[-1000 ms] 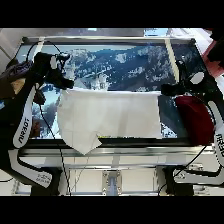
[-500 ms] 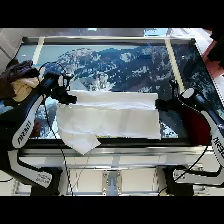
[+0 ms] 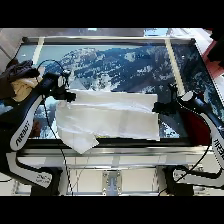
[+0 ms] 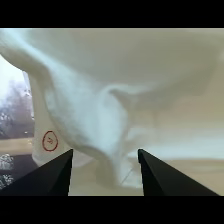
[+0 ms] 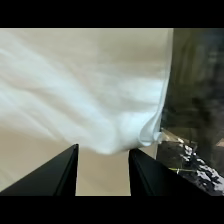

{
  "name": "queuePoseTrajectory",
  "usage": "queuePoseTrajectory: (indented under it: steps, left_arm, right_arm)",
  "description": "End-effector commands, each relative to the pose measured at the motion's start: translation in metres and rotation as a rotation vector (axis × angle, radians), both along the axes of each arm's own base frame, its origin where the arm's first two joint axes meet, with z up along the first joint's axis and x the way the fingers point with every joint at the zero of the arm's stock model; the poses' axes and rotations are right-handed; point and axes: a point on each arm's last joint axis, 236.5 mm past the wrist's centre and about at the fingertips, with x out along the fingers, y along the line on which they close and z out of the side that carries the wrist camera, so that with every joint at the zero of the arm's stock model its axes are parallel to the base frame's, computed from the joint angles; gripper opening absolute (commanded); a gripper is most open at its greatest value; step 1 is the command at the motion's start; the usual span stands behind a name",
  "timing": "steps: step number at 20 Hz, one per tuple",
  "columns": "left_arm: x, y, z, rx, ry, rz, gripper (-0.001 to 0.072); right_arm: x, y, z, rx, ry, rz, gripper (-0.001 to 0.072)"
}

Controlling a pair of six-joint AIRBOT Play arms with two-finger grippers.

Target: Fold the shirts.

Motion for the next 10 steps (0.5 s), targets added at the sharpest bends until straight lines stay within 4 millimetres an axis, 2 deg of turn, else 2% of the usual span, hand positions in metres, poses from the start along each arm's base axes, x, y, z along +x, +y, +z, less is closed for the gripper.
queuePoseTrajectory:
  steps: [1, 3, 4, 5, 6, 7, 8, 10]
  left_arm:
    - [0.008, -0.001, 0.063, -0.014, -0.144, -0.029, 0.0483]
    - [-0.003, 0.001, 0.129, -0.030, -0.277, -0.032, 0.0483]
    - [-0.017, 0.003, 0.154, -0.042, -0.322, -0.027, 0.0483]
    - [-0.036, 0.007, 0.166, -0.051, -0.344, -0.008, 0.0483]
    - [-0.059, 0.011, 0.164, -0.064, -0.344, 0.027, 0.0483]
    - [-0.084, 0.015, 0.151, -0.080, -0.324, 0.078, 0.0483]
    - [-0.113, 0.020, 0.129, -0.104, -0.289, 0.160, 0.0482]
    - [-0.172, 0.027, 0.082, -0.175, -0.231, 0.390, 0.0482]
  right_arm:
    - [-0.014, -0.009, 0.025, -0.062, -0.019, 0.050, 0.0369]
    - [-0.024, -0.036, 0.052, -0.199, -0.064, 0.052, 0.0371]
    - [-0.028, -0.052, 0.067, -0.273, -0.091, 0.033, 0.0389]
    - [-0.030, -0.068, 0.084, -0.344, -0.130, 0.001, 0.0389]
    - [-0.030, -0.080, 0.099, -0.389, -0.170, -0.041, 0.0390]
    - [-0.029, -0.087, 0.113, -0.410, -0.215, -0.079, 0.0390]
    - [-0.027, -0.089, 0.121, -0.401, -0.245, -0.100, 0.0390]
    - [-0.028, -0.091, 0.120, -0.338, -0.240, -0.153, 0.0390]
